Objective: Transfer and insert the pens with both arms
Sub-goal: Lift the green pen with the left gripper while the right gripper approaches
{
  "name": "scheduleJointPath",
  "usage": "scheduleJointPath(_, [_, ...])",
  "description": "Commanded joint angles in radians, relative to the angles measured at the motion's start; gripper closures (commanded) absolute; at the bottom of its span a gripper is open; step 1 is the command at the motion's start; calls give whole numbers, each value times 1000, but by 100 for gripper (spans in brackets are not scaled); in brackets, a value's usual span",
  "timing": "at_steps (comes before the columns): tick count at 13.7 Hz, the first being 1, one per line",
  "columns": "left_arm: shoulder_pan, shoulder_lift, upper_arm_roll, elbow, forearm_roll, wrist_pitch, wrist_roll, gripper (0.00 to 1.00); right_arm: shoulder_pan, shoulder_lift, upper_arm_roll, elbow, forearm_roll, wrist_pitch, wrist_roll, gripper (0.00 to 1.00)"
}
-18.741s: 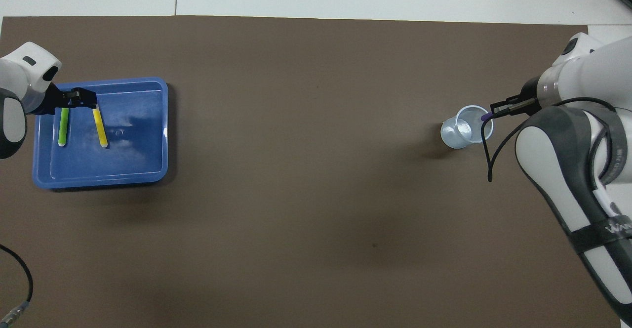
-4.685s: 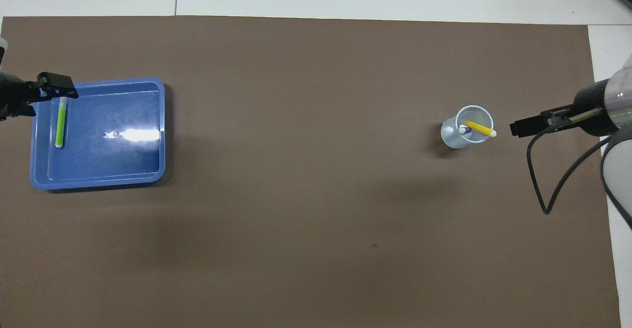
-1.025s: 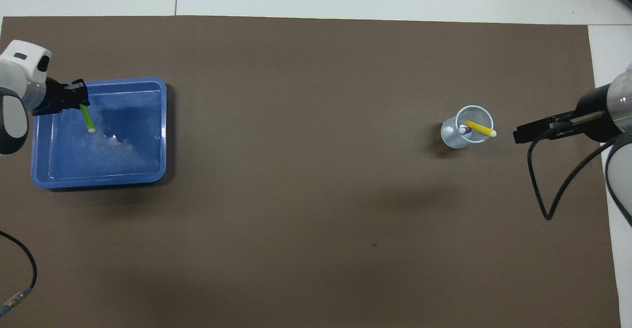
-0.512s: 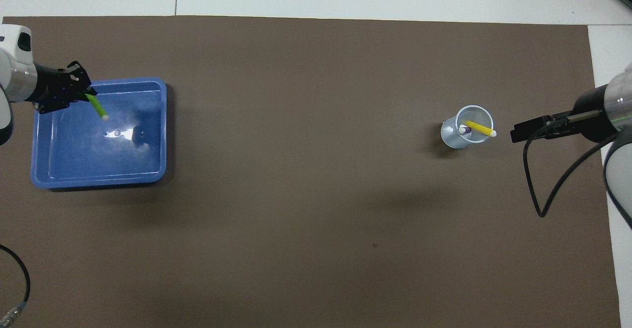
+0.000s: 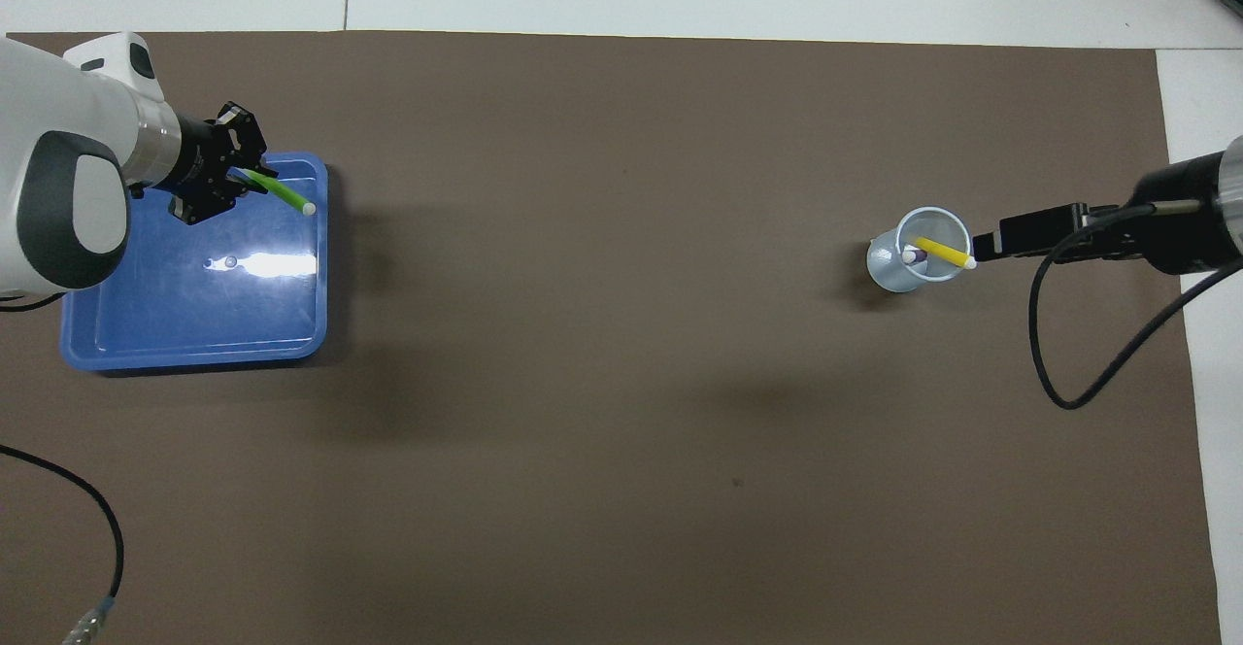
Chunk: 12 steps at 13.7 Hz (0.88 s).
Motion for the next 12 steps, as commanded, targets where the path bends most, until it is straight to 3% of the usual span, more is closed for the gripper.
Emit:
scheduleJointPath(1, [-42, -24, 16, -9, -18, 0, -147, 100, 0, -26, 7, -64, 78, 78, -18, 0])
scheduleJointPath(4, [-66, -27, 11, -4, -19, 3, -307, 100, 2, -2, 10, -101, 237, 120, -65, 0])
scheduleJointPath(9, [-82, -47, -27, -6, -18, 9, -509, 100, 138, 17, 14, -184, 383, 297, -72, 0])
scheduleJointPath(12, [-127, -44, -27, -13, -18, 97, -656, 100, 200, 50, 14, -208, 474, 375, -72, 0])
